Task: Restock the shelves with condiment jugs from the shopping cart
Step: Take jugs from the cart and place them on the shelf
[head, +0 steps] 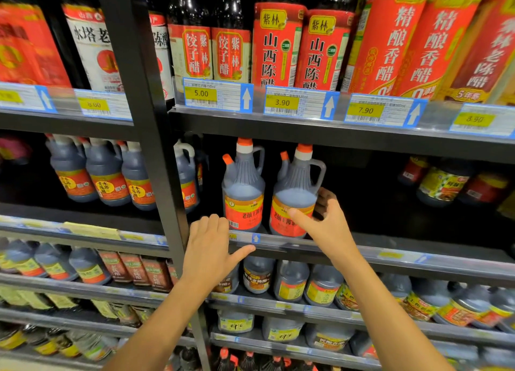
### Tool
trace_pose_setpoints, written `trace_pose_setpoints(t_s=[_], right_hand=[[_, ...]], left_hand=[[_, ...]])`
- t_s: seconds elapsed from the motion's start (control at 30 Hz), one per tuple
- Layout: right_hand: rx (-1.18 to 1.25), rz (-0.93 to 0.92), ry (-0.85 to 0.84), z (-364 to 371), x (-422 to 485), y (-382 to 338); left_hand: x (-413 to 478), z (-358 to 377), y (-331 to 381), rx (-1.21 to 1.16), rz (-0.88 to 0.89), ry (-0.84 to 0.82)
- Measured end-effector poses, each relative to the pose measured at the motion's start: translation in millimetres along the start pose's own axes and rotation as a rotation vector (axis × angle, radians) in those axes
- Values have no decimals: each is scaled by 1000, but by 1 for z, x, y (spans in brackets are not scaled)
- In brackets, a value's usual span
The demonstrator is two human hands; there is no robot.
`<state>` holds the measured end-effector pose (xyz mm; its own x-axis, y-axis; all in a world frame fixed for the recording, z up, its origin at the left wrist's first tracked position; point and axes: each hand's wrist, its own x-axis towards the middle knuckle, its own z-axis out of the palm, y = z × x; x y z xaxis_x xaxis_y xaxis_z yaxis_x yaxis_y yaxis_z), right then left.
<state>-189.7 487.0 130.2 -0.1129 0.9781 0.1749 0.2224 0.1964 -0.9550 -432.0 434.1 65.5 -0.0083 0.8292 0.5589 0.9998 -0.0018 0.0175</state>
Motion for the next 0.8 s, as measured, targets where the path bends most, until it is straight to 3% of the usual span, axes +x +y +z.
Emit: trace_pose_setpoints(t_s=[0.63,0.8], right_hand=[[-174,-20,69,13,-11,-8],[-437,-65,31,6,-31,-13]], left_hand=[[2,-10,2,-6,1,-77],[5,-20,-3,-44,55,-160]])
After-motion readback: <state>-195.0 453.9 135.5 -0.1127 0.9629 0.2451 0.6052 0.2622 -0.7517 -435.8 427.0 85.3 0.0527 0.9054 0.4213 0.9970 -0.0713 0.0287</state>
